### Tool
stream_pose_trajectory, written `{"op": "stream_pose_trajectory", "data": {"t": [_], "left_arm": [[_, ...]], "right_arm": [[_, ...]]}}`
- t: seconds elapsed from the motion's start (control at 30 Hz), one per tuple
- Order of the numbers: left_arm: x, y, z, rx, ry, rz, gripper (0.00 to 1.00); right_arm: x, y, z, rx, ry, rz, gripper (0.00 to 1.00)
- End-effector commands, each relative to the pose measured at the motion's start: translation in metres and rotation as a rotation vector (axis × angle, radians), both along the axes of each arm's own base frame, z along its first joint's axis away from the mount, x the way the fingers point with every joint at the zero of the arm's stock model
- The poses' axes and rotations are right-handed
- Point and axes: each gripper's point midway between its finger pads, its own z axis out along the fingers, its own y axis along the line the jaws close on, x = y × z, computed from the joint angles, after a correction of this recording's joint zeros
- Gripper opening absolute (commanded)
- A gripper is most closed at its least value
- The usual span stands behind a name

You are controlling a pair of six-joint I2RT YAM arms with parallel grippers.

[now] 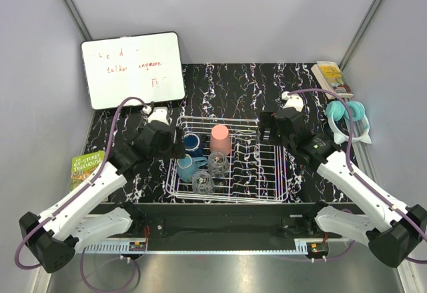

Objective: Unload the cups from the dish rack

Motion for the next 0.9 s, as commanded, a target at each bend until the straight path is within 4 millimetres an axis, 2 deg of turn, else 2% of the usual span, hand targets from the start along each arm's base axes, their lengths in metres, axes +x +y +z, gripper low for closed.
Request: {"op": "stream_pose_trajectory", "data": {"t": [0.0,0.13,0.33,0.53,0.87], "left_arm": [[-0.01,-0.009,-0.019,-0.022,0.039,-0.005,0.99],[-0.014,-0.018,-0.03,-0.018,0.055,-0.021,0.99],[-0.016,-0.033,-0.028,-0.029,0.046,-0.05,0.99],[-0.015,-0.046,-0.036,-0.006,0.058,-0.077,0.99],[-0.016,-0.055,-0.055,-0.005,0.101,-0.085,0.99]], "right_arm": [[0.005,0.001,0.005,0.013,-0.019,-0.019,1.0],[0.005,0.003,0.001,0.016,-0.013,-0.016,1.0],[0.005,0.006,-0.005,0.019,0.002,-0.013,1.0],[0.006,0.006,-0.007,0.018,0.003,-0.013,1.0],[0.003,0.002,-0.01,0.012,0.002,-0.021,1.0]]}}
